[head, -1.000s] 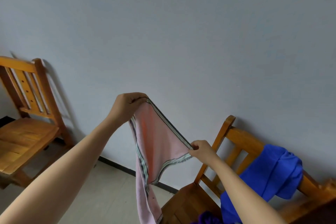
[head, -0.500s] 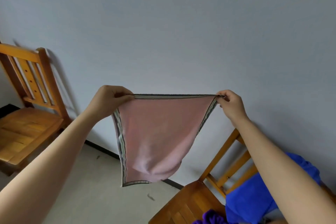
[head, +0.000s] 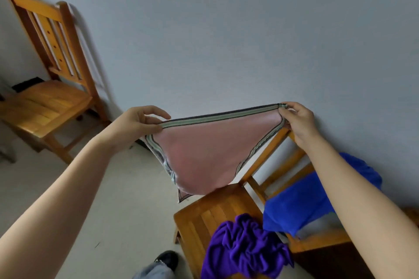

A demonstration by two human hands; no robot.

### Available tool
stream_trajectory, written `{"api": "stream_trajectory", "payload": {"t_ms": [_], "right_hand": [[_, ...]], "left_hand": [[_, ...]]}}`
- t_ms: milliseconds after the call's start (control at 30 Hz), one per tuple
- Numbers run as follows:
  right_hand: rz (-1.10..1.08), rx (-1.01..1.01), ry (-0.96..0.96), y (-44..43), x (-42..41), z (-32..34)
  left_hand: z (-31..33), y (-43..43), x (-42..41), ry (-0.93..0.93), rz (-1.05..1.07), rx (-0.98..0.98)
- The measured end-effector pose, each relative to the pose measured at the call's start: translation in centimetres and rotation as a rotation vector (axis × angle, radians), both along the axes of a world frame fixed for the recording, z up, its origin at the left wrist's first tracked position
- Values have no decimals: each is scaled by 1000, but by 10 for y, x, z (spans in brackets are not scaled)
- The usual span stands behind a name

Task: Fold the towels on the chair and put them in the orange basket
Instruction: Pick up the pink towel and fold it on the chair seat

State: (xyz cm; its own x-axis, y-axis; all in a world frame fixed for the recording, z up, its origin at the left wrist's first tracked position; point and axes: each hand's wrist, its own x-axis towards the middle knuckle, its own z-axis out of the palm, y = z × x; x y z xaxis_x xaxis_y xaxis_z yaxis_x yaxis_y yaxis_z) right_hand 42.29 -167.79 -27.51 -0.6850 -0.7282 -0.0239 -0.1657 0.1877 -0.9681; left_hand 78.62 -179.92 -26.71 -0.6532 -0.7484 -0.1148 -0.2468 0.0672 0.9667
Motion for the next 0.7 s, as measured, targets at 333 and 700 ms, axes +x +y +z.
{"api": "stream_trajectory", "payload": {"t_ms": [333,700], "right_hand": [[157,21,35,154,6,-23],[46,316,28,262,9,-85]], "left_hand": [[-40,188,15,46,172,191],[-122,271,2,46,233,519]]}}
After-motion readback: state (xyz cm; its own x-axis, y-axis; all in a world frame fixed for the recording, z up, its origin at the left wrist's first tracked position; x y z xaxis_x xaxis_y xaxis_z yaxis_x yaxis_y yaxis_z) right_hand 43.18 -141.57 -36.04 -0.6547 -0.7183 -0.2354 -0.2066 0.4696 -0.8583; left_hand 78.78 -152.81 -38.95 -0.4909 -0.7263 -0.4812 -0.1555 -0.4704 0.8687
